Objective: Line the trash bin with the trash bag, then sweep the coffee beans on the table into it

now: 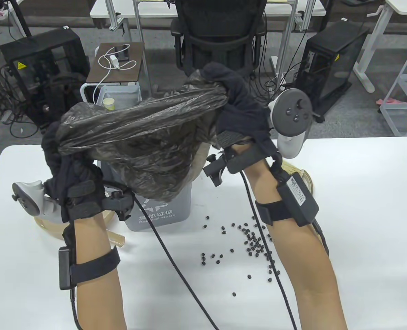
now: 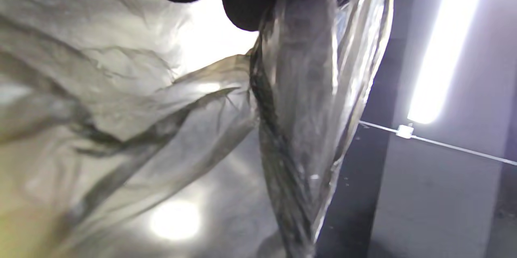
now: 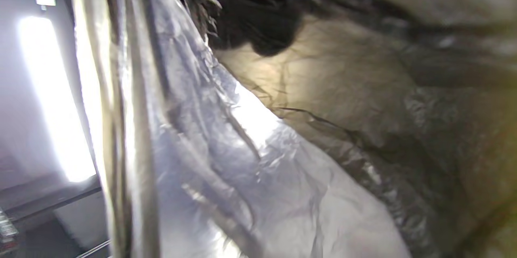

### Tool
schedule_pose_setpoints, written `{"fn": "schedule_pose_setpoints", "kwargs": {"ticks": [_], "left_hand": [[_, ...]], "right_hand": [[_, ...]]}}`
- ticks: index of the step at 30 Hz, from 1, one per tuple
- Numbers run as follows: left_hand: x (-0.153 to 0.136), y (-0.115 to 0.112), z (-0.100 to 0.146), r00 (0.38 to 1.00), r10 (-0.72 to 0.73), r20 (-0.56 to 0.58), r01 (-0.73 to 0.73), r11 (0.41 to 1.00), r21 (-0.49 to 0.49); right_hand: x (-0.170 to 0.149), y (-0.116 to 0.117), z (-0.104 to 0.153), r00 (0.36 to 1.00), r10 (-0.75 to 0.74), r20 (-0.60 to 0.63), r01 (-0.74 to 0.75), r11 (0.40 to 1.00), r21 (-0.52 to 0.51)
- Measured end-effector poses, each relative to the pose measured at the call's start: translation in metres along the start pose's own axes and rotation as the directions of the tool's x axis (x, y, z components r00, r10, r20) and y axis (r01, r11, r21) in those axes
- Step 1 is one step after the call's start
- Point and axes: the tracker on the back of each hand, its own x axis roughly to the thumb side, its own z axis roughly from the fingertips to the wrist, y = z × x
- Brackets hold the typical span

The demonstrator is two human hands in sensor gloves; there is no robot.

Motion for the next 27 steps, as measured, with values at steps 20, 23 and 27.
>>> {"fn": "schedule_pose_setpoints", "kwargs": {"ticks": [20, 23, 27], "left_hand": [[-0.016, 0.066, 0.038, 0.569, -0.576, -0.587, 0.601, 0.779, -0.182], [-0.017, 0.066, 0.031, 0.565, -0.530, -0.632, 0.587, 0.797, -0.144], [-0.022, 0.061, 0.026, 0.574, -0.480, -0.663, 0.554, 0.824, -0.117]], "right_hand": [[-0.139, 0.018, 0.041, 0.842, 0.267, -0.469, -0.234, 0.964, 0.130], [-0.112, 0.012, 0.047, 0.946, 0.137, -0.294, -0.109, 0.988, 0.110], [-0.060, 0.015, 0.060, 0.990, 0.130, -0.046, -0.124, 0.986, 0.113]]}}
